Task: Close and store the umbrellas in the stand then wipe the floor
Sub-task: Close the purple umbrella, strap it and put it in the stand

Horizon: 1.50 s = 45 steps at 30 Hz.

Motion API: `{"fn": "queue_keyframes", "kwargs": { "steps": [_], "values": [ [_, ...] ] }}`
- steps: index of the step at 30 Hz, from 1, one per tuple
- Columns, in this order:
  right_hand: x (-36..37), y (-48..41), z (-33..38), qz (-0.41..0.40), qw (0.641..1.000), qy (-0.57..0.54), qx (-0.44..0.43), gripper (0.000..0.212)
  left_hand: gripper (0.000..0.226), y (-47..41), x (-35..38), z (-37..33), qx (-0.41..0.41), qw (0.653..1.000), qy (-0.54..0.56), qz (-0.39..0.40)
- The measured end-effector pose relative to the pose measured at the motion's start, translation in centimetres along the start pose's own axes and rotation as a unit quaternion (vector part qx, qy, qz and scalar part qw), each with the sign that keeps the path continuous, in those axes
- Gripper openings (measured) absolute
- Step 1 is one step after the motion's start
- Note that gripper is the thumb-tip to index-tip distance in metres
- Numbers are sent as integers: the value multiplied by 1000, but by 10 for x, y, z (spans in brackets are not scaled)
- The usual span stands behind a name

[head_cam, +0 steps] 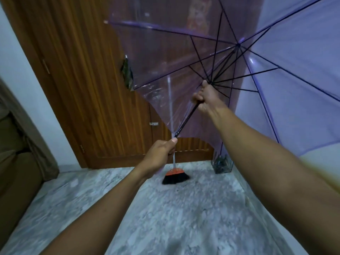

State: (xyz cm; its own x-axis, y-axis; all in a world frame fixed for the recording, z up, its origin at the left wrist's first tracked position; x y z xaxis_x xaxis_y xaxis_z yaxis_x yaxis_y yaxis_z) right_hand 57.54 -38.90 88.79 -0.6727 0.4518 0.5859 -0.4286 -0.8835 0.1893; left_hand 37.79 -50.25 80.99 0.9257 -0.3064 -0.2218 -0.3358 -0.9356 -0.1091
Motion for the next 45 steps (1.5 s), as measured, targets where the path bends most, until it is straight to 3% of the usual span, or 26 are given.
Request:
{"fn": "queue_keyframes", "kwargs": {
  "steps": [4,9,11,14,20,25,27,31,33,35,36,37,38,40,42,45],
  "values": [
    [21,34,-47,45,995,86,35,44,51,-28,-5,-14,18,998,-12,-53],
    [23,41,-98,30,993,112,9,36,59,-48,-24,-28,85,978,-155,-114],
    [18,40,-113,29,991,125,31,30,60,-52,-28,-24,91,977,-156,-115],
    [13,54,-120,31,984,159,68,36,57,-54,-36,-18,96,977,-166,-95],
    [33,74,-126,91,974,207,22,30,62,-67,-62,-4,51,985,-130,-101],
    [43,88,-134,132,938,321,-14,23,50,-78,-96,-19,16,977,-88,-193],
    [33,96,-121,101,942,320,-24,27,47,-79,-114,-26,32,965,-98,-240],
    [20,93,-72,-22,974,211,-80,15,56,-66,-130,-33,56,952,-107,-281],
    [38,93,-50,-11,969,221,-113,34,57,-57,-125,-39,78,954,-105,-269],
    [63,95,-40,24,968,224,-112,83,59,-49,-116,-48,107,955,-107,-256],
    [74,96,-38,39,969,215,-114,97,60,-45,-111,-54,127,954,-111,-247],
    [86,98,-35,55,972,193,-125,97,58,-42,-105,-59,151,954,-112,-236],
    [96,99,-31,71,972,171,-143,90,55,-39,-99,-64,179,952,-108,-222],
    [109,102,-21,77,971,121,-191,55,51,-33,-91,-75,238,945,-109,-195],
    [108,98,-13,33,964,134,-226,27,52,-32,-90,-80,264,939,-126,-181],
    [107,95,-4,21,952,201,-232,22,53,-28,-94,-92,277,911,-246,-183]
  ]
}}
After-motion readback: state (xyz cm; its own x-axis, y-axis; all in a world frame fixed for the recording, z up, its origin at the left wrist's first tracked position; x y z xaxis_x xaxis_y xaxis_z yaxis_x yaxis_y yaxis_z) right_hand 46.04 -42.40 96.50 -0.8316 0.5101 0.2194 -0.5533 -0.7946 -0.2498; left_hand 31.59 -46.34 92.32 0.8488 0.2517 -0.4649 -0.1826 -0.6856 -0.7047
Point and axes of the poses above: each hand's wrist, its own y-axis away from the middle knuckle, its own x-axis out of the palm, z = x × y, the point moved 9 cm from there along -y, towards the middle knuckle, and after that the axes turned 5 degrees about -z, right-handed, at the moved point
